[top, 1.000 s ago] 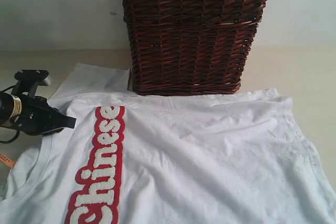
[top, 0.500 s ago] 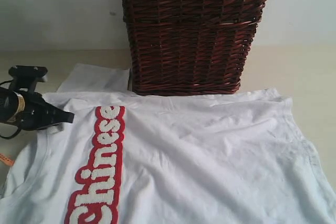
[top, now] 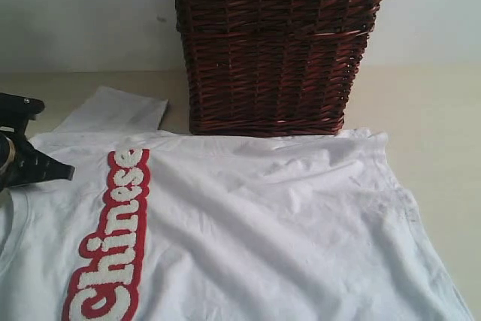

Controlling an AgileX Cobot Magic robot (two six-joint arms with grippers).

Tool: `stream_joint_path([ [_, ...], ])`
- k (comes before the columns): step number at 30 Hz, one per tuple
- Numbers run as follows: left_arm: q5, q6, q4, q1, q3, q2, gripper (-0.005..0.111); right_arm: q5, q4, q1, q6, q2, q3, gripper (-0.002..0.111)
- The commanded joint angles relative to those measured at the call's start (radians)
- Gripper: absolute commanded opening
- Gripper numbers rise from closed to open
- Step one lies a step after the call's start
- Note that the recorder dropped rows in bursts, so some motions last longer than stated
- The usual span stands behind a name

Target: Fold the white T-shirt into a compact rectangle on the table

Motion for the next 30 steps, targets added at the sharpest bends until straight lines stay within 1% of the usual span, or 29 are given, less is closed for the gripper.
stream_joint_path([
  [1,-0.133,0.000,-0.032,0.008,0.031,0.023,0.000,-0.006,0.008,-0.003,0.003,-0.004,0.006,0.049],
  [7,-0.175,0.000,-0.037,0.008,0.027,-0.041,0.000,-0.006,0.008,-0.003,0.003,-0.004,0.006,0.049],
  [11,-0.190,0.000,-0.037,0.008,0.027,-0.166,0.000,-0.006,0.008,-0.003,0.003,-0.004,0.006,0.049],
  [16,-0.193,0.025,0.012,0.008,0.007,-0.322,0.000,-0.006,0.008,-0.003,0.003,-0.004,0.006,0.049],
  [17,-0.216,0.025,0.014,0.008,0.005,-0.342,0.000,-0.006,0.008,-0.003,0.003,-0.004,0.006,0.049],
  [18,-0.270,0.025,0.014,0.008,0.005,-0.356,0.000,-0.006,0.008,-0.003,0.003,-0.004,0.006,0.049],
  [19,-0.372,0.025,0.027,0.008,0.007,-0.369,0.000,-0.006,0.008,-0.003,0.003,-0.004,0.006,0.049],
  [20,-0.484,0.025,0.046,0.008,0.009,-0.373,0.000,-0.006,0.008,-0.003,0.003,-0.004,0.006,0.049],
  [21,-0.627,0.025,0.066,0.003,0.012,-0.373,0.000,-0.006,0.008,-0.003,0.003,-0.004,0.006,0.049],
  [22,-0.728,0.025,0.078,-0.010,0.018,-0.365,0.000,-0.006,0.008,-0.003,0.003,-0.004,0.006,0.049],
  [23,-0.759,0.020,0.078,-0.029,0.028,-0.360,0.000,-0.006,0.008,-0.003,0.003,-0.004,0.006,0.049],
  [24,-0.737,0.015,0.073,-0.051,0.045,-0.360,0.000,-0.006,0.008,-0.003,0.003,-0.004,0.006,0.049],
  [26,-0.611,0.015,0.065,-0.096,0.067,-0.363,0.000,-0.006,0.008,-0.003,0.003,-0.004,0.006,0.049],
  [27,-0.522,0.015,0.065,-0.121,0.080,-0.371,0.000,-0.006,0.008,-0.003,0.003,-0.004,0.006,0.049],
  [29,-0.411,0.015,0.054,-0.149,0.090,-0.397,0.000,-0.006,0.008,-0.003,0.003,-0.004,0.006,0.049],
  [30,-0.312,0.015,0.036,-0.170,0.090,-0.420,0.000,-0.006,0.008,-0.003,0.003,-0.004,0.006,0.049],
])
